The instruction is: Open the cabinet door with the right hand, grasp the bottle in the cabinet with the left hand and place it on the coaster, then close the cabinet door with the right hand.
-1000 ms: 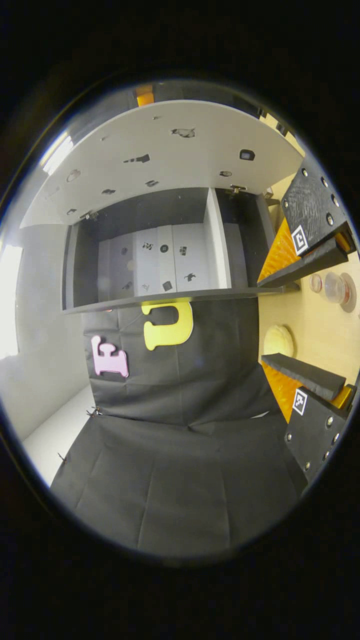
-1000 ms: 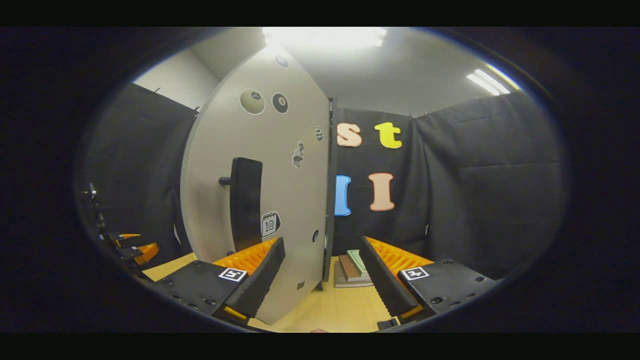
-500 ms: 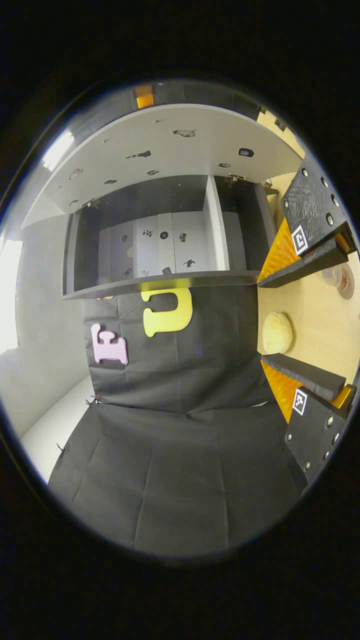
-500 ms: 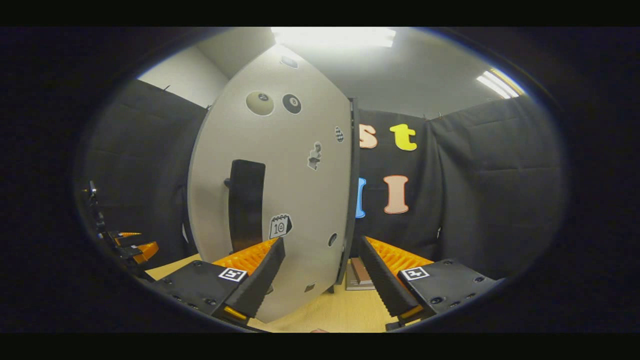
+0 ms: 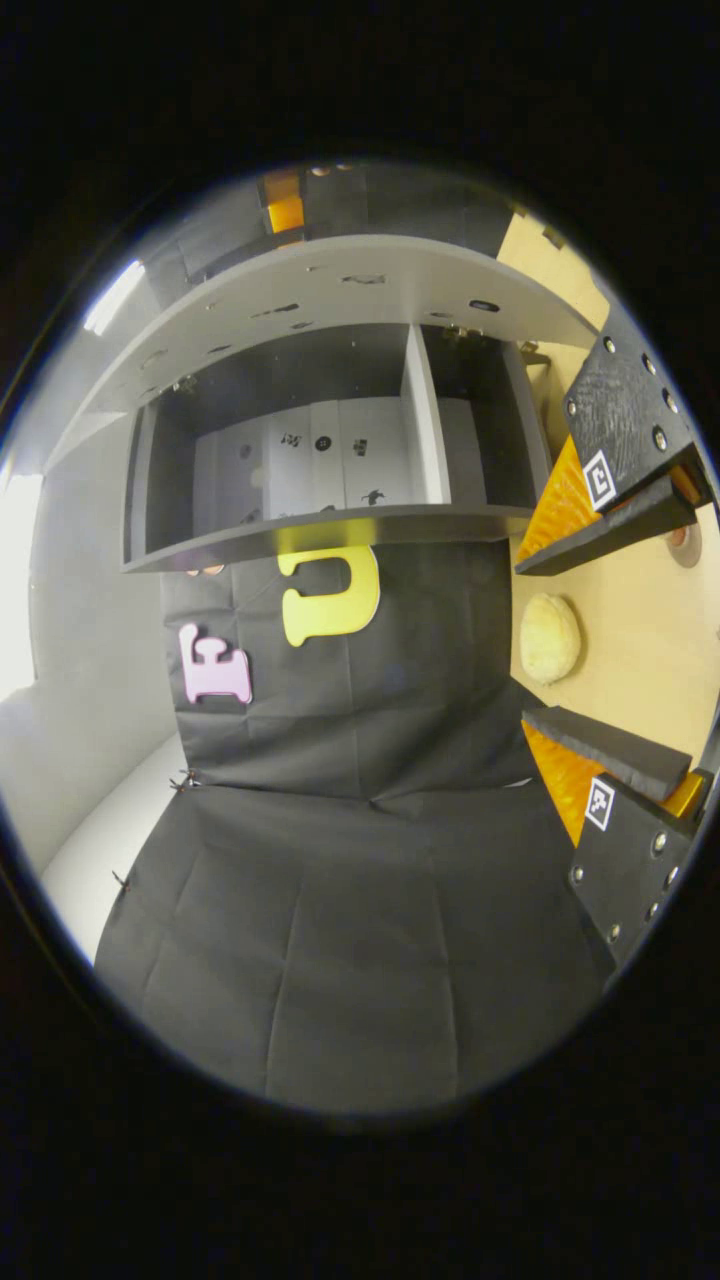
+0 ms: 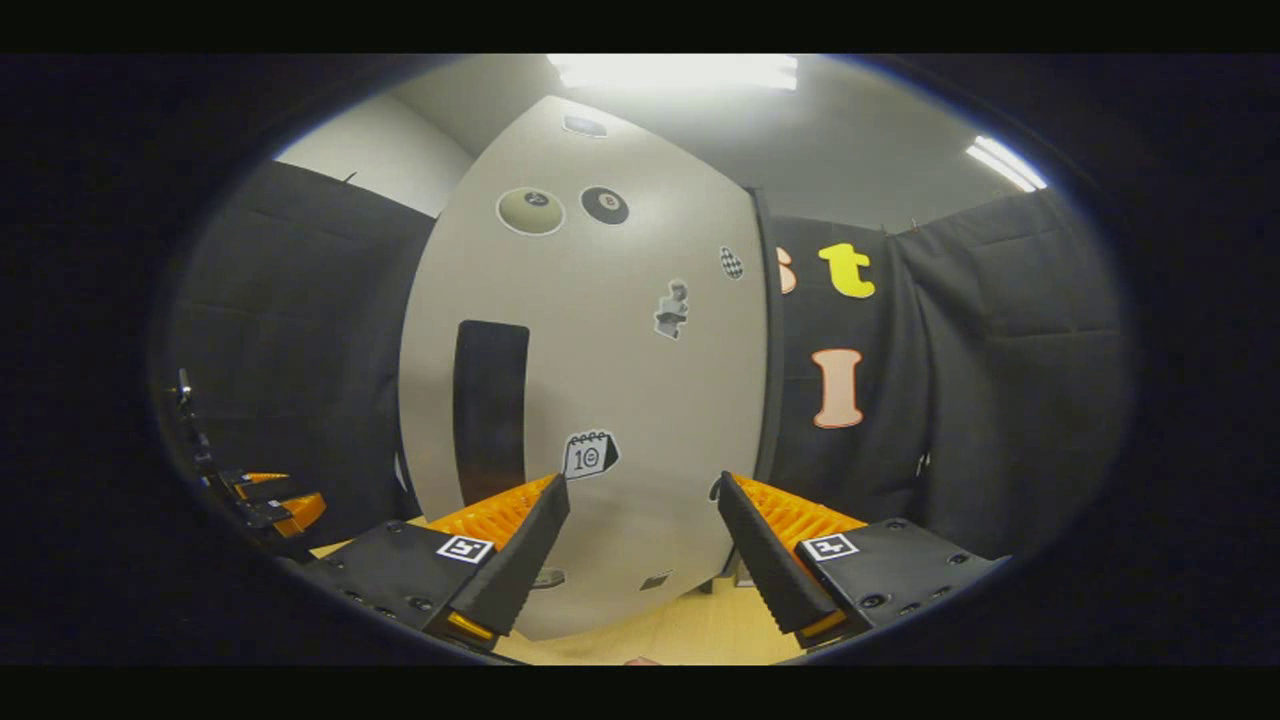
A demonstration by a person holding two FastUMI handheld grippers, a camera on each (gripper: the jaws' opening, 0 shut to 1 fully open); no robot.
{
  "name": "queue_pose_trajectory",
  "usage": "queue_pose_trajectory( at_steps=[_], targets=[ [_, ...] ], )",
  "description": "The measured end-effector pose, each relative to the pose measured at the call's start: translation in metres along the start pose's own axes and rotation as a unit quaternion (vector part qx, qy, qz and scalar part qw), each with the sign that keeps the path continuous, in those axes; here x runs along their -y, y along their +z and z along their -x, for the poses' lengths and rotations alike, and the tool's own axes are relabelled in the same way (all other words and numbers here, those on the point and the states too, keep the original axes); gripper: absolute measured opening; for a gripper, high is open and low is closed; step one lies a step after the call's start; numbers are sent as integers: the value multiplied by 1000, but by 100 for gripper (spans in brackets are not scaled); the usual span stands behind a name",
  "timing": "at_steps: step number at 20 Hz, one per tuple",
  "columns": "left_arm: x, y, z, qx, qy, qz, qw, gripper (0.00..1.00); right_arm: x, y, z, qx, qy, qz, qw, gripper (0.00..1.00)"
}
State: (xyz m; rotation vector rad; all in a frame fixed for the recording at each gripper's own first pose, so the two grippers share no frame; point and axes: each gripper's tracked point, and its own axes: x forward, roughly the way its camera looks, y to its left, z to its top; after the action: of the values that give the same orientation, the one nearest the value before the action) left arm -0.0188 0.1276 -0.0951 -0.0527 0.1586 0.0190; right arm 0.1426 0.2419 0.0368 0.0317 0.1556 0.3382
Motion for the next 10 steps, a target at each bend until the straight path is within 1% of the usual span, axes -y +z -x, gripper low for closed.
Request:
queue_pose_trajectory(
  at_steps=[1, 2, 4, 5, 7, 8, 10],
  targets=[
    [-7, -2, 3, -2, 2, -1, 1000, 79, -8, 0, -5, 2, 6, -1, 1000, 96],
    [-14, -6, 5, -4, 5, -3, 1000, 79, -17, 0, -11, 5, 12, 0, 1000, 92],
    [-23, -9, 5, -6, 10, -8, 1000, 79, -31, -2, -27, 9, 26, -1, 1000, 92],
    [-26, -8, 4, -6, 11, -9, 1000, 79, -39, -2, -35, 10, 31, 0, 999, 96],
    [-24, -10, -1, -8, 14, -11, 1000, 79, -55, -7, -51, 10, 36, 0, 999, 97],
    [-25, -10, -2, -8, 15, -12, 1000, 79, -61, -8, -57, 12, 36, 0, 999, 92],
    [-27, -12, -3, -10, 19, -16, 1000, 79, -69, -11, -68, 15, 31, 5, 999, 92]
  ],
)
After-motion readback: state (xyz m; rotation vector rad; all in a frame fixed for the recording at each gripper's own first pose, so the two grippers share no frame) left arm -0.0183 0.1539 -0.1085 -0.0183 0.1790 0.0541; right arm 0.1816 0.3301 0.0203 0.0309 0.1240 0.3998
